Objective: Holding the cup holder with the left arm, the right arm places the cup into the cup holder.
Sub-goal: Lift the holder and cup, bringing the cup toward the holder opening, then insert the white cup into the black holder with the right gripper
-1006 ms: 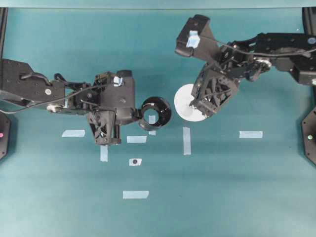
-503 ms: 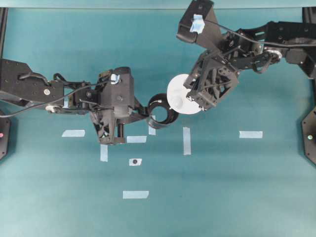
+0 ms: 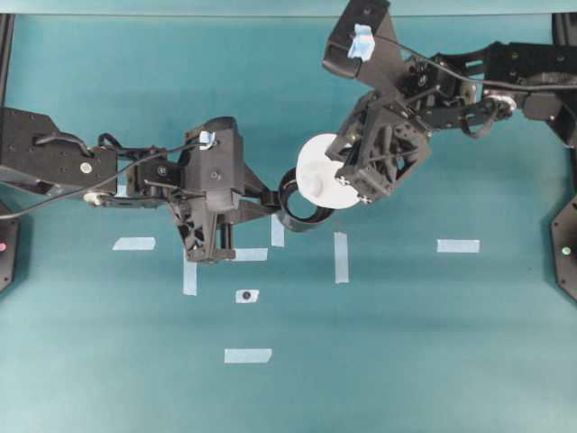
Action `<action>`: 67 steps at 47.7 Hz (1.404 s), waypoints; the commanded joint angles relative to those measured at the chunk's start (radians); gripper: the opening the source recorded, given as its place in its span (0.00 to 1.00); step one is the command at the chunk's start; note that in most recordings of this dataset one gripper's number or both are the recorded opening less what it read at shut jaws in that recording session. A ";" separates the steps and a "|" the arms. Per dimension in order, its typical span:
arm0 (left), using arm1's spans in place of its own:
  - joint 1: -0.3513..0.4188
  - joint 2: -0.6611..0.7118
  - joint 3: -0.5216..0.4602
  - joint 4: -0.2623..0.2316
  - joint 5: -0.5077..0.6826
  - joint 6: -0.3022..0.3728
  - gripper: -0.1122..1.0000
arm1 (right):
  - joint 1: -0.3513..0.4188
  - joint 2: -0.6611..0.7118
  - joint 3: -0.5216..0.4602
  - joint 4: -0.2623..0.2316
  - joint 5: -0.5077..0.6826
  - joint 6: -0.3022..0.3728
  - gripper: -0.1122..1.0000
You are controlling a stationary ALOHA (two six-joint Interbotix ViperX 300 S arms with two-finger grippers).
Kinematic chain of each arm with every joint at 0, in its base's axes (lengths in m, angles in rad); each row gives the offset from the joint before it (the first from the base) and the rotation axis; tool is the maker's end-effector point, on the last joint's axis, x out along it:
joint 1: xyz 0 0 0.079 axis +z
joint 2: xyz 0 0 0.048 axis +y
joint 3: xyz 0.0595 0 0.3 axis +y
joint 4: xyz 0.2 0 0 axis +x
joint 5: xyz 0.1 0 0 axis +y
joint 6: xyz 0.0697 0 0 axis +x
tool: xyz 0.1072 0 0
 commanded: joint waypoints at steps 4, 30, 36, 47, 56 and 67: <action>0.000 -0.023 -0.026 0.002 -0.011 0.000 0.29 | 0.011 -0.029 -0.011 0.003 -0.008 0.009 0.13; -0.002 -0.026 -0.037 0.002 -0.023 0.000 0.29 | 0.015 0.012 -0.011 0.003 -0.008 0.008 0.13; -0.002 -0.026 -0.037 0.002 -0.023 0.000 0.29 | 0.017 0.029 -0.009 0.003 -0.009 0.008 0.13; -0.002 -0.026 -0.038 0.002 -0.023 0.000 0.29 | 0.017 0.048 -0.009 0.003 -0.032 0.006 0.13; -0.003 -0.028 -0.038 0.002 -0.028 0.000 0.29 | 0.017 0.058 -0.003 0.003 -0.032 0.006 0.13; -0.002 -0.026 -0.037 0.002 -0.034 0.002 0.29 | 0.017 0.060 0.008 0.002 -0.034 0.006 0.13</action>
